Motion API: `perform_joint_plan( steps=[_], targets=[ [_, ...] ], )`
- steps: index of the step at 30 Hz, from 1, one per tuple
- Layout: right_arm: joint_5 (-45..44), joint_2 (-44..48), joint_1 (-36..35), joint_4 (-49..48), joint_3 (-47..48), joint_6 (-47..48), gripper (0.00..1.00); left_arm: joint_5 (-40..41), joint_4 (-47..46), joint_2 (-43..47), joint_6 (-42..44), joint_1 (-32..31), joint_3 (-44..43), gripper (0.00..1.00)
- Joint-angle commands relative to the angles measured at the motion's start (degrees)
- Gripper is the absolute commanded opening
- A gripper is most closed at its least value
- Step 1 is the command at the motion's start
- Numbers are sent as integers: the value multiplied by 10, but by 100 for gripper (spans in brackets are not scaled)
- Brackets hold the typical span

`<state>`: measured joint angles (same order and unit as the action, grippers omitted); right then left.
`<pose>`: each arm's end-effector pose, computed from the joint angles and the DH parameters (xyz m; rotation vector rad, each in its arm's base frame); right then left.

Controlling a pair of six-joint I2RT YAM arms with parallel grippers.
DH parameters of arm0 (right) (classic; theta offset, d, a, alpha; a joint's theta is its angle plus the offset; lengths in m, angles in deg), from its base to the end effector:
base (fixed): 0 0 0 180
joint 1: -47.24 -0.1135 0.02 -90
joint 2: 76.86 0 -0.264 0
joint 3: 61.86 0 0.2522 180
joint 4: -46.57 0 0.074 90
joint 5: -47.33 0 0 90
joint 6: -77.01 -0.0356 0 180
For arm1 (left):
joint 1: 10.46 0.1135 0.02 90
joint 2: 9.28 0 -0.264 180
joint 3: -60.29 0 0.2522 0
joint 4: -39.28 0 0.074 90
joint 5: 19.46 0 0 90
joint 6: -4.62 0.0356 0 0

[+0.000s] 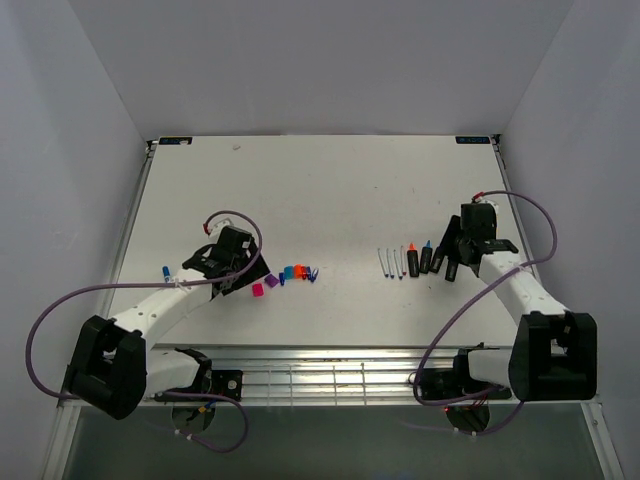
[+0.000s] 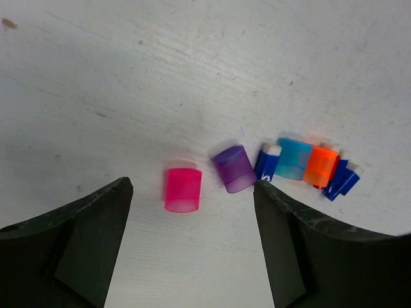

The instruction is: Open the pen caps

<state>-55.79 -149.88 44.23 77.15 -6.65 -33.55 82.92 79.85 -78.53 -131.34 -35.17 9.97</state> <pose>0.2553 0.0053 0.2076 0.4670 2.3420 -0.0834 0.2033 -0.0851 0.1848 -0.5507 2.5219 -0.1786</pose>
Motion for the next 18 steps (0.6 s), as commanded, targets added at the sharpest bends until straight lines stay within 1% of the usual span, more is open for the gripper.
perform_joint_plan(
  steps=[1, 2, 3, 4, 5, 7, 8, 10, 11, 13, 14, 15, 16, 17, 18],
  targets=[
    [9, 63, -51, 15, 8, 3, 57, 37, 45, 27, 5, 4, -53, 87],
    [9, 73, -66, 19, 10, 3, 57, 56, 55, 27, 6, 5, -74, 87],
    [10, 90, -84, 21, 10, 5, 57, 65, 76, 27, 9, 7, -84, 88],
    [14, 98, -116, 21, 8, 10, 57, 72, 87, 25, 17, 10, -94, 88],
    [22, 105, -130, 19, 6, 12, 57, 79, 94, 25, 25, 18, -102, 89],
    [91, 125, -161, 9, -7, 25, 57, 81, 106, 18, 66, 32, -119, 89],
    [140, 129, -171, 2, -11, 28, 57, 80, 110, 16, 82, 49, -121, 89],
    [172, 146, -210, -8, -26, 37, 57, 68, 106, 10, 127, 68, -128, 89],
    [181, 151, -222, -13, -31, 40, 57, 67, 103, 7, 177, 78, -128, 89],
    [196, 163, -245, -19, -43, 49, 57, 56, 84, 6, 236, 83, -128, 89],
    [208, 166, -248, -21, -45, 59, 57, 56, 73, 7, 296, 83, -127, 88],
    [216, 169, -249, -24, -49, 64, 58, 71, 69, 8, 323, 83, -125, 88],
    [221, 169, -250, -25, -51, 68, 58, 103, 56, 9, 358, 84, -114, 87],
    [234, 170, -251, -25, -52, 68, 58, 108, 22, 13, 399, 90, -103, 86],
    [251, 173, -253, -29, -53, 68, 58, 103, 8, 19, 482, 96, -90, 86]
  ],
)
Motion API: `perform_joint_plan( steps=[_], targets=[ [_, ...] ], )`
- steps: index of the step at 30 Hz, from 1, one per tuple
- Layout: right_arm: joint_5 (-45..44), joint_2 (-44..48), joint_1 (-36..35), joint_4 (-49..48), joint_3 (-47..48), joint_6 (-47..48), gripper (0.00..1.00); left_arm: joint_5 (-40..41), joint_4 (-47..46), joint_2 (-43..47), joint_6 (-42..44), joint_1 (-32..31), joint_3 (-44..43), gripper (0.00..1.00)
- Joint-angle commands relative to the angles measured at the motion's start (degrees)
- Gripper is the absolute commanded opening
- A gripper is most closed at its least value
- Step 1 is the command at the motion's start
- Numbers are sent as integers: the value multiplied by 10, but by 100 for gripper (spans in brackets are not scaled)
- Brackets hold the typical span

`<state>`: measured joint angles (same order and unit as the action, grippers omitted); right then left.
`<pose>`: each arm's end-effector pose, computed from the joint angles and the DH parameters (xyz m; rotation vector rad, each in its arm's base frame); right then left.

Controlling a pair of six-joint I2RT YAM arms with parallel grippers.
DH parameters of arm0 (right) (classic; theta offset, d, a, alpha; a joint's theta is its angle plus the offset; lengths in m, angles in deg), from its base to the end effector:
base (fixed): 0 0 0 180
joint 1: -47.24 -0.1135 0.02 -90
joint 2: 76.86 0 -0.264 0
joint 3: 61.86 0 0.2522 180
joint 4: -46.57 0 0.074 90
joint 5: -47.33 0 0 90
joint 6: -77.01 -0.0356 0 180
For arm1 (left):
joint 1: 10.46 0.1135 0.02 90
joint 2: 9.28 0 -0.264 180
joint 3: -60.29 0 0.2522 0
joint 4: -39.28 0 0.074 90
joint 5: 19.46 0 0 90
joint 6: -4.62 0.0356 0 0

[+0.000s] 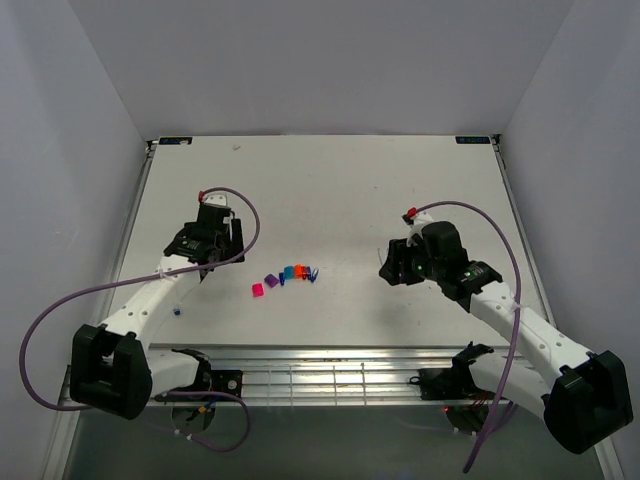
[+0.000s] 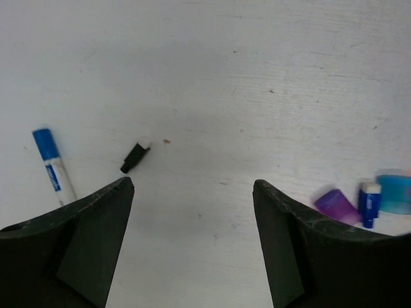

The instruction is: Open the pen caps

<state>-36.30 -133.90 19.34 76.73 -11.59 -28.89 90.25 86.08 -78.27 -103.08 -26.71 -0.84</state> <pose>0.1875 0.1037 0.2396 -0.2993 2.2457 0.5387 0.2312 -0.0549 0.2378 -0.1666 2.4491 0.1793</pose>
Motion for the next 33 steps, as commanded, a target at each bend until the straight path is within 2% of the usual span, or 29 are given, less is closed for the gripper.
perform_joint_plan(
  steps=[1, 5, 7, 9, 12, 17, 20, 26, 33],
  targets=[
    [73, 14, -9, -38, -6, 20, 57, 6, -63, 17, 230, 19, 35, 85],
    [108, 27, -28, -52, -18, 18, 58, -11, -74, 7, 316, 67, 47, 85],
    [88, 17, -71, -44, -14, 21, 58, -21, -104, 19, 346, 96, 54, 85],
    [77, 4, -96, -50, -17, 21, 58, -72, -157, 39, 375, 143, 86, 85],
    [59, 3, -128, -46, -18, 23, 58, -158, -154, 50, 403, 186, 80, 84],
    [53, 3, -153, -47, -18, 25, 58, -233, -115, -2, 441, 194, 62, 82],
    [47, 8, -154, -46, -19, 25, 58, -278, -121, 4, 449, 195, 71, 82],
    [45, 10, -160, -45, -19, 25, 58, -258, -136, 28, 475, 197, 130, 84],
    [45, 20, -161, -45, -26, 25, 58, -265, -145, 28, 484, 201, 152, 83]
  ],
)
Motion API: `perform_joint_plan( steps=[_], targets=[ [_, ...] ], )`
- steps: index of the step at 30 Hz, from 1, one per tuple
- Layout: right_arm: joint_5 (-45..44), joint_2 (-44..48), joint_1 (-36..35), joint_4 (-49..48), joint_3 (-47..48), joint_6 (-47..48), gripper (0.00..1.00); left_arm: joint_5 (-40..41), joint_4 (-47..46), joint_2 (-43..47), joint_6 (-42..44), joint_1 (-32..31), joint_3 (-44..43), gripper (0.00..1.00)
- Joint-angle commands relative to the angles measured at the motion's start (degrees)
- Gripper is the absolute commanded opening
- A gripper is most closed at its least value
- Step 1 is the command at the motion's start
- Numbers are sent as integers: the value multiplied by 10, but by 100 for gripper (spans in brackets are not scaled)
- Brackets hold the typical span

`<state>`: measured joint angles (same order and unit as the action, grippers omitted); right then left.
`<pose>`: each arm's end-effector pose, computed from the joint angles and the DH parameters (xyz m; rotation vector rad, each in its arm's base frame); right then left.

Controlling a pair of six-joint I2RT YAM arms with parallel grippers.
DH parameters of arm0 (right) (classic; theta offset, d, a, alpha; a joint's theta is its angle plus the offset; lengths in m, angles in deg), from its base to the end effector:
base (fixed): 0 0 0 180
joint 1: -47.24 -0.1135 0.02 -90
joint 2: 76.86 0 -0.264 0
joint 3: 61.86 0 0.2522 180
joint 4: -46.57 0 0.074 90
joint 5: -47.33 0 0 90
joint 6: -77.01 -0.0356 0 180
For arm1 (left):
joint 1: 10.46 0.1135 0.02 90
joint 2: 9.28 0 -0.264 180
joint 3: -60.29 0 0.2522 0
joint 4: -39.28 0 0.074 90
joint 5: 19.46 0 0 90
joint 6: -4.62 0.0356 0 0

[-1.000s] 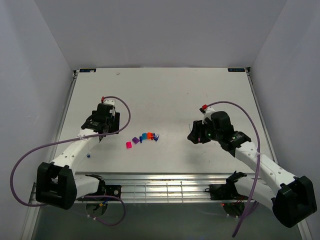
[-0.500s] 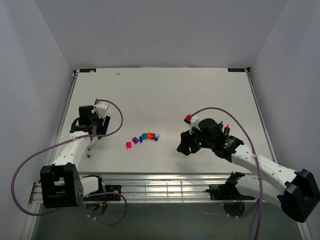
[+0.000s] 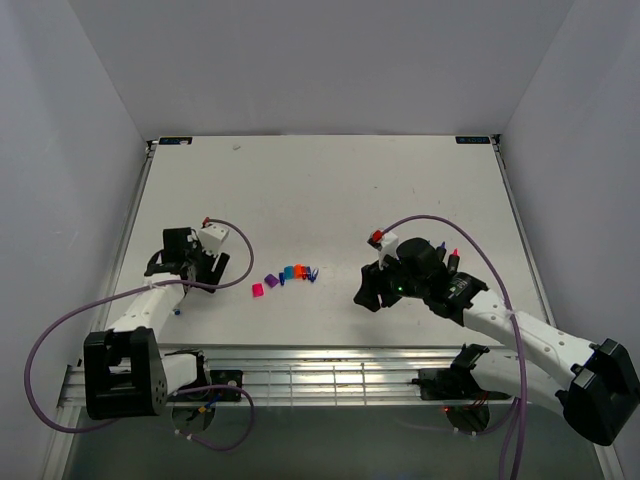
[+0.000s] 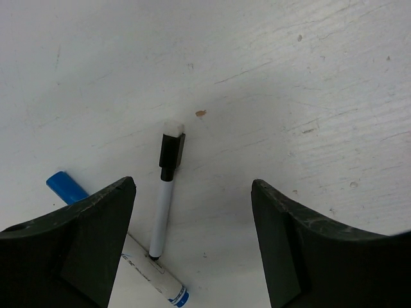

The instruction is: Open the pen caps

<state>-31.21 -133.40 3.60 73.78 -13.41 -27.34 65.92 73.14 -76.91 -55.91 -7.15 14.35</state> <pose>0.1493 0.1521 0.2353 -0.6915 2.1777 0.7723 0.2156 0.0096 0.1741 0.6058 2.4670 0.1239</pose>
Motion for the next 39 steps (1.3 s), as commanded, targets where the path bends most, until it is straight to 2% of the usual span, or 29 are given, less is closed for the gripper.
perform_joint_plan(
  steps=[1, 10, 14, 18, 21, 24, 26, 33, 35, 39],
  targets=[
    [-5, 17, -4, -16, -8, 9, 58, -23, -18, 13, 13, 11, 3, 83],
    [-8, 27, -7, -13, -12, 9, 58, -55, -41, -39, 12, 31, 5, 82],
    [-10, 28, -11, -15, -13, 9, 58, -94, -31, -67, 7, 35, -9, 78],
    [-10, 28, -12, -14, -11, 9, 58, -92, -24, -91, 9, 36, -17, 75],
    [-12, 28, -12, -14, -10, 9, 58, -94, -25, -95, 4, 38, -10, 68],
    [-14, 28, -12, -13, -9, 9, 58, -97, -36, -87, -2, 39, 6, 52],
    [-15, 30, -12, -12, -9, 9, 58, -87, -38, -75, 1, 38, 15, 45],
    [-19, 39, -12, -12, -10, 9, 58, -59, -25, -50, 18, 46, 25, 38],
    [-21, 42, -12, -13, -11, 9, 58, -45, -28, -46, 21, 46, 29, 34],
    [-23, 47, -12, -17, -15, 8, 58, -61, -32, -44, 14, 46, 24, 29]
  ],
)
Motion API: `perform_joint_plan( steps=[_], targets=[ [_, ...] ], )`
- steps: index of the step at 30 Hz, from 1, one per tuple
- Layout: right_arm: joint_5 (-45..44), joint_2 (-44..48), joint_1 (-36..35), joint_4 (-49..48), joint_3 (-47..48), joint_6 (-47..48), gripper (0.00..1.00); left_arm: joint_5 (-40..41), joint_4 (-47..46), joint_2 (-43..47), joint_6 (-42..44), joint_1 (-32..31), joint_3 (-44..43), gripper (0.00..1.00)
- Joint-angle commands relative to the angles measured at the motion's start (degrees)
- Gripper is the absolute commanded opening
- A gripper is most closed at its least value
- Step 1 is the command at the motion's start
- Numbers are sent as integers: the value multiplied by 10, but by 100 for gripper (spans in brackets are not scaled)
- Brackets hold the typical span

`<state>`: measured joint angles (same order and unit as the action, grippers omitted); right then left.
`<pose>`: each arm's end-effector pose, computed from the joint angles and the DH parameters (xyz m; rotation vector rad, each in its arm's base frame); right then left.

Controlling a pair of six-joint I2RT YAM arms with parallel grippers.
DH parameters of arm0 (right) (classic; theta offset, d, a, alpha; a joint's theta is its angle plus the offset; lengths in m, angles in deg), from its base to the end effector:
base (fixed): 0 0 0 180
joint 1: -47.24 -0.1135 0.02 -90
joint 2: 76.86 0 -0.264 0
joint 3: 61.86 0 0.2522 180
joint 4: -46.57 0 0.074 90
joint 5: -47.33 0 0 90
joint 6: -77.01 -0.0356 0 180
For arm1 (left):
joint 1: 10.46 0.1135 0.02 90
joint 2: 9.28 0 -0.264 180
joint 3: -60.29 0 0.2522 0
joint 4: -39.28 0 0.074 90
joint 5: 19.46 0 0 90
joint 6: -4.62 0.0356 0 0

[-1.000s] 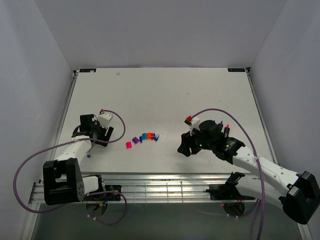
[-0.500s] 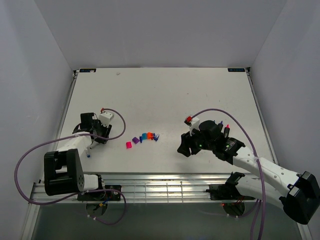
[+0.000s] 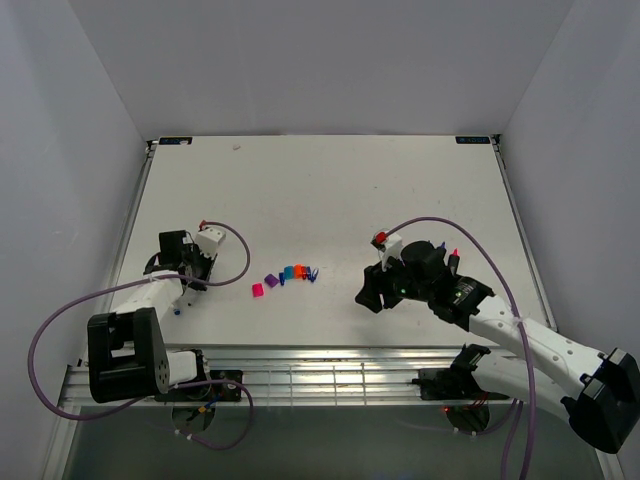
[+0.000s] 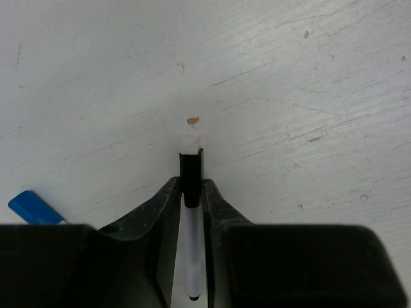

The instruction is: Open the pen caps

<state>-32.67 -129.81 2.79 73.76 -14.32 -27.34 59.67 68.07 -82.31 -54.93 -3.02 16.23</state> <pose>0.1412 0.1472 0.2417 -0.6828 2.1278 0.7700 0.2207 0.0221 0.1517 0.5773 2.4849 0.0098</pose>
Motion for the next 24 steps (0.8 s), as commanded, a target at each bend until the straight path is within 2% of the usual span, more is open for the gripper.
perform_joint_plan(
  steps=[1, 6, 9, 10, 16, 20, 23, 24],
  targets=[
    [-9, 12, -4, -17, -6, 8, 58, -5, 18, 9, 0, 5, 1, 27],
    [-14, 15, -5, -17, -6, 7, 58, -50, 18, -3, -28, 5, -34, 21],
    [-24, 18, -4, -19, -6, 7, 58, -77, 7, -10, -56, 4, -51, 9],
    [-29, 19, -4, -19, -6, 7, 58, -84, -2, -12, -65, 3, -59, 0],
    [-42, -4, -4, -18, 0, 6, 58, -92, -20, -21, -163, -4, -116, 0],
    [-38, -31, -4, -16, 15, 10, 59, -129, -25, -30, -281, -21, -157, 0],
    [-34, -47, -3, -15, 33, 11, 61, -142, -60, -14, -344, -73, -164, 0],
    [-31, -51, -3, -15, 37, 10, 64, -142, -74, 0, -373, -120, -161, 0]
  ],
)
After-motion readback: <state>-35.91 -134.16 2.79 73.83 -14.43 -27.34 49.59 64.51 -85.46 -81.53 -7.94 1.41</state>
